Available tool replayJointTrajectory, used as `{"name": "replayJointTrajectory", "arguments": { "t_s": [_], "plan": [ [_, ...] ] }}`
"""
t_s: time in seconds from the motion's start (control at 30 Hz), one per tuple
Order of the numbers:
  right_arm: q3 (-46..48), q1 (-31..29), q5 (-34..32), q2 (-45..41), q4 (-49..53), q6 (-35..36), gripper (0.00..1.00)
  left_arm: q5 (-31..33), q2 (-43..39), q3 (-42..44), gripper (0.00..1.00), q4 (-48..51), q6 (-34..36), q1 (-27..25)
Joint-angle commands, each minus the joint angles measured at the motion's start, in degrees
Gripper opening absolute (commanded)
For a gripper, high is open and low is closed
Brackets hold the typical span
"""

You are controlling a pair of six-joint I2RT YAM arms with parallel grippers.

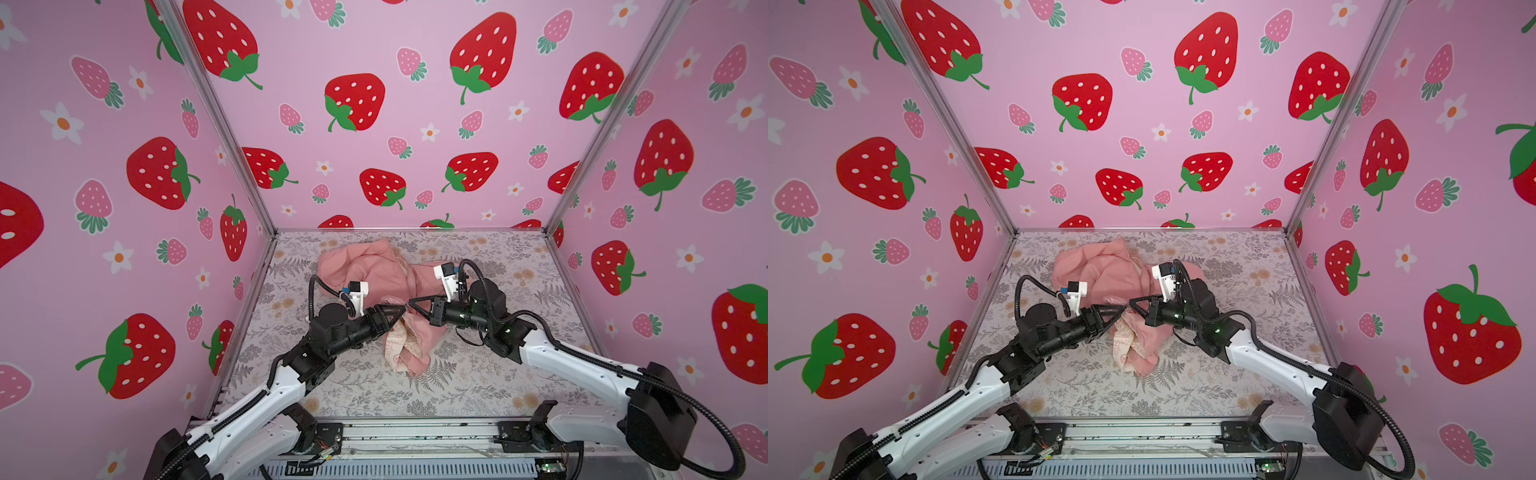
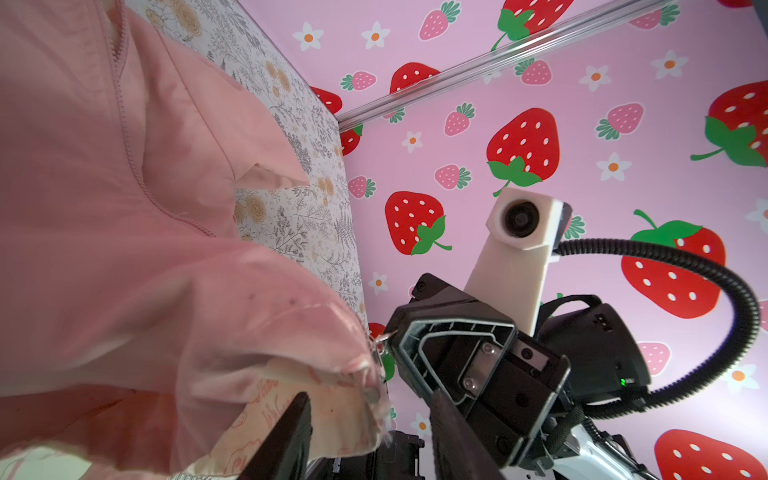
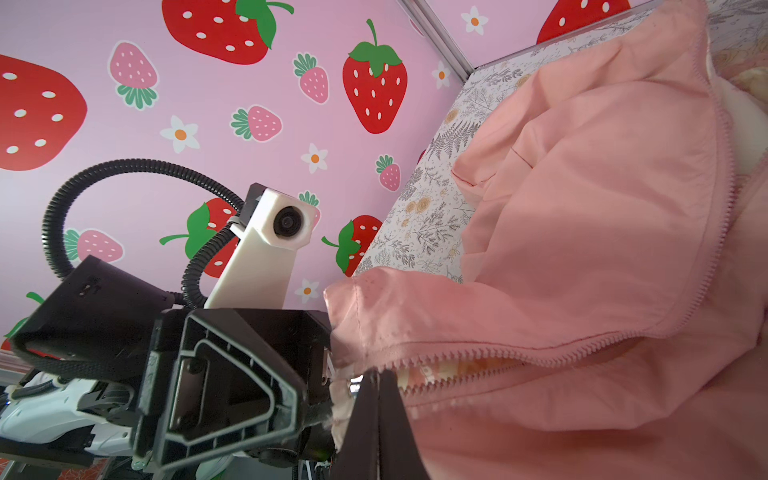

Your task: Zip up the jacket

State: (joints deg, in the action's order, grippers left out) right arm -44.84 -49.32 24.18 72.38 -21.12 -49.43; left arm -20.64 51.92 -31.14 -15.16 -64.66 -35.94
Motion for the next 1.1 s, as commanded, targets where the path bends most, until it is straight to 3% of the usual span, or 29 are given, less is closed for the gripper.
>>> {"name": "replayJointTrajectory", "arguments": {
  "t_s": [0.0, 0.27, 0.47, 0.83, 1.07],
  "plan": [
    [-2.2, 0.0, -0.5, 0.2, -0.6, 0.6, 0.00, -1.8, 1.6, -2.0, 0.48, -0.3, 2.3, -0.6],
    [-2.2, -0.1, -1.4, -0.1, 0.0, 0.7, 0.00, -2.2, 4.6, -2.9, 0.31, -1.8, 2.9, -2.0],
    [-1.9, -0.1, -3.1, -0.8, 1.4, 1.6, 0.00, -0.9, 2.5, -2.7, 0.01, 0.6, 3.6, -2.0],
    [2.0, 0.0, -12.5, -3.7, 4.6, 4.0, 0.00, 0.8, -0.6, -1.7, 0.00, 2.6, 4.5, -1.8],
    [1.8, 0.0, -13.3, -2.9, 5.0, 4.7, 0.00, 1.3, -1.7, -1.4, 0.00, 2.9, 4.6, -1.7]
  ]
}}
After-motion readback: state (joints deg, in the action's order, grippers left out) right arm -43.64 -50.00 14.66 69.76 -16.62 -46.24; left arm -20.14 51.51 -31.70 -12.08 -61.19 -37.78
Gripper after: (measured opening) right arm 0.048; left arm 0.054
